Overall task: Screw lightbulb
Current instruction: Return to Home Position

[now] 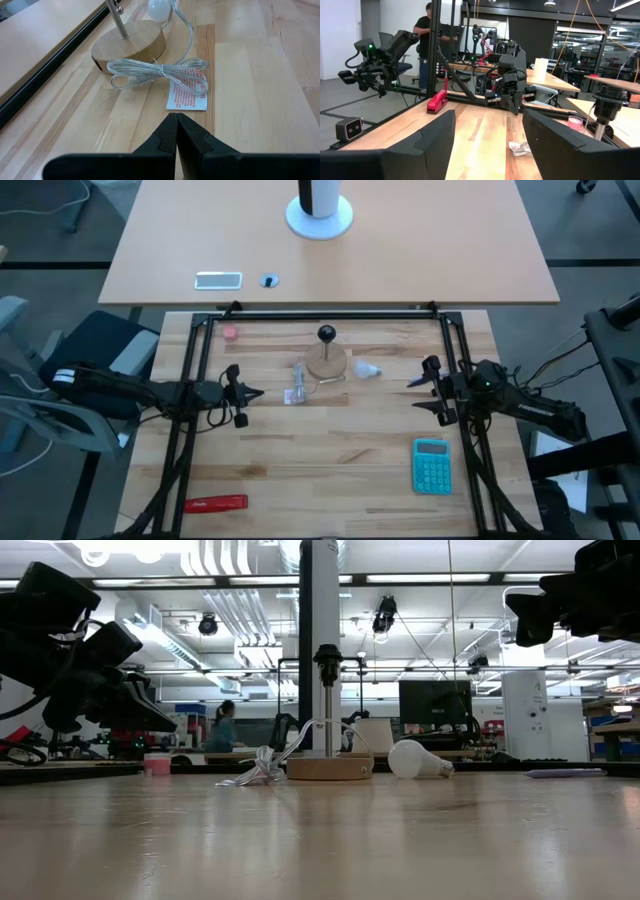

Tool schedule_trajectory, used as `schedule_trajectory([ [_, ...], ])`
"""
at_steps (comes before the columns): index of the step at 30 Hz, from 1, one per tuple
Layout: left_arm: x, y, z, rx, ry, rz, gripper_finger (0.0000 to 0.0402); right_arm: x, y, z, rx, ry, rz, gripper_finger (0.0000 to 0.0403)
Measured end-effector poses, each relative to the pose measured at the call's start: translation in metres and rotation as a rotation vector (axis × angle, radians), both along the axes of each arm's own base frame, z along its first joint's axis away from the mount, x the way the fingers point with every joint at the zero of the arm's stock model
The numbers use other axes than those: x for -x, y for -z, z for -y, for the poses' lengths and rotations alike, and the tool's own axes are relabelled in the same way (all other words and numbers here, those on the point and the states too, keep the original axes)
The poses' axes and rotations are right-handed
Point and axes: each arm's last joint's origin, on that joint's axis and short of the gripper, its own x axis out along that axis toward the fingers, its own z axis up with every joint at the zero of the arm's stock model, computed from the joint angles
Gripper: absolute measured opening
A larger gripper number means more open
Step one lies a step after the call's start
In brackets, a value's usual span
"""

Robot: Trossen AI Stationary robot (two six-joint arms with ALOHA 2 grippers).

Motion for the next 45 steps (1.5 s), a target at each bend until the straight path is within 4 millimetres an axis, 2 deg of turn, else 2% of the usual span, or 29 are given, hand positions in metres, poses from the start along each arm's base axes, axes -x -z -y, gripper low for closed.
schedule_trajectory([
  [21,0.0000,0.0000,0.0000,0.000,0.000,0.000,0.0000,0.0000,0.0000,0.0000,0.000,0.000,0.000,0.0255],
  [39,0.0000,-0.0001,0.0000,0.000,0.000,0.000,0.0000,0.0000,0.0000,0.0000,0.000,0.000,0.000,0.0227],
  [45,0.0000,-0.0001,0.0000,0.000,0.000,0.001,0.0000,0.0000,0.0000,0.0000,0.000,0.000,0.000,0.0231],
])
